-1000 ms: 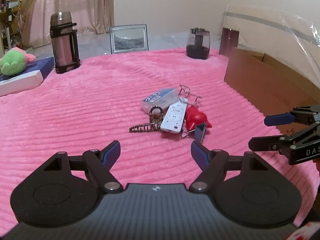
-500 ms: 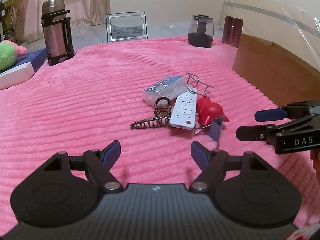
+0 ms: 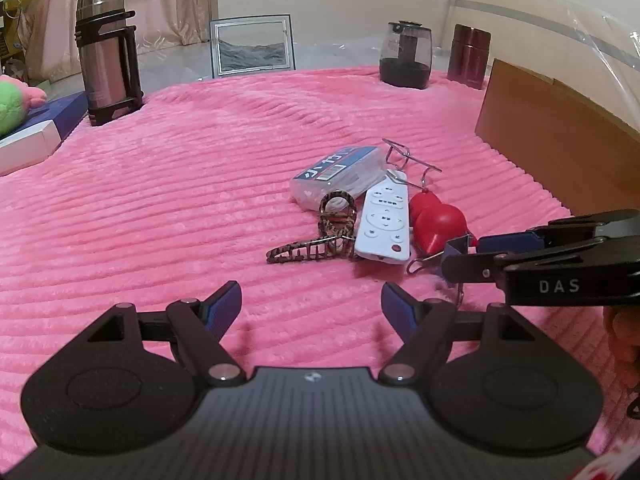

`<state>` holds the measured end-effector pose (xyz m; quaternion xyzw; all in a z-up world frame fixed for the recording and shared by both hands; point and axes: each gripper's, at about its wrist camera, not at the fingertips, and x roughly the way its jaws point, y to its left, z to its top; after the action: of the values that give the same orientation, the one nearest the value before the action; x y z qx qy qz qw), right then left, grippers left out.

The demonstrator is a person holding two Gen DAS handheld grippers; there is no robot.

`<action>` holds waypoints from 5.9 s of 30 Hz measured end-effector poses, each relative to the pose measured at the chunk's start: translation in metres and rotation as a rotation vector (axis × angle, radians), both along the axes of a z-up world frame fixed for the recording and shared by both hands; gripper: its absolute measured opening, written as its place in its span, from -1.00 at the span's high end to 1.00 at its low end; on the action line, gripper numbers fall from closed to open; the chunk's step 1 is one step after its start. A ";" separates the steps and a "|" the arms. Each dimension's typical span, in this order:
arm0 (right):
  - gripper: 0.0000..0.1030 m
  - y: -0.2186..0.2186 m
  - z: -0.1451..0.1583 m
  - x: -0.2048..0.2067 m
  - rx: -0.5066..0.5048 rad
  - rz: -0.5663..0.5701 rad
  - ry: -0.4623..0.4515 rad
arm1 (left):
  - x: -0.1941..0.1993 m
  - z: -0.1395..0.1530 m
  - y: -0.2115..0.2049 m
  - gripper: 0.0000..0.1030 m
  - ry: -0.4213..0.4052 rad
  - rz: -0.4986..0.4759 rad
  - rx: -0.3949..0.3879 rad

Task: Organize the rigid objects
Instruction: 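Grasp the black binder clip with the right tool while the left tool grasps the white remote, then lift the remote and binder clip with both tools and carry them over the box, then lower the remote with the left tool and open it while the right tool releases the clip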

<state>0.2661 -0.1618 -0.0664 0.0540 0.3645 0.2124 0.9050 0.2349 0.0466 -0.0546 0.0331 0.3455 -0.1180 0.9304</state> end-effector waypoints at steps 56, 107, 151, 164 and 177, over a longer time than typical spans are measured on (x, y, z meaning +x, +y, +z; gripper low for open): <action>0.63 -0.052 0.024 -0.042 -0.062 -0.030 -0.068 | -0.069 0.006 -0.029 0.36 0.004 -0.052 -0.039; 0.63 -0.067 0.051 -0.079 -0.046 -0.027 -0.120 | -0.043 0.029 -0.057 0.35 0.017 -0.105 -0.003; 0.63 -0.290 0.164 -0.083 -0.148 -0.180 -0.208 | 0.006 0.157 -0.288 0.35 -0.059 -0.517 -0.041; 0.63 -0.315 0.136 0.003 -0.312 0.086 -0.150 | 0.098 0.151 -0.367 0.35 0.005 -0.530 0.024; 0.63 -0.315 0.095 0.076 -0.441 0.250 -0.052 | 0.168 0.105 -0.389 0.35 0.133 -0.449 0.052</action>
<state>0.3420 -0.4765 0.0286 -0.1959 0.3825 0.2392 0.8707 0.4030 -0.3419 0.0509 0.1251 0.3930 -0.3150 0.8548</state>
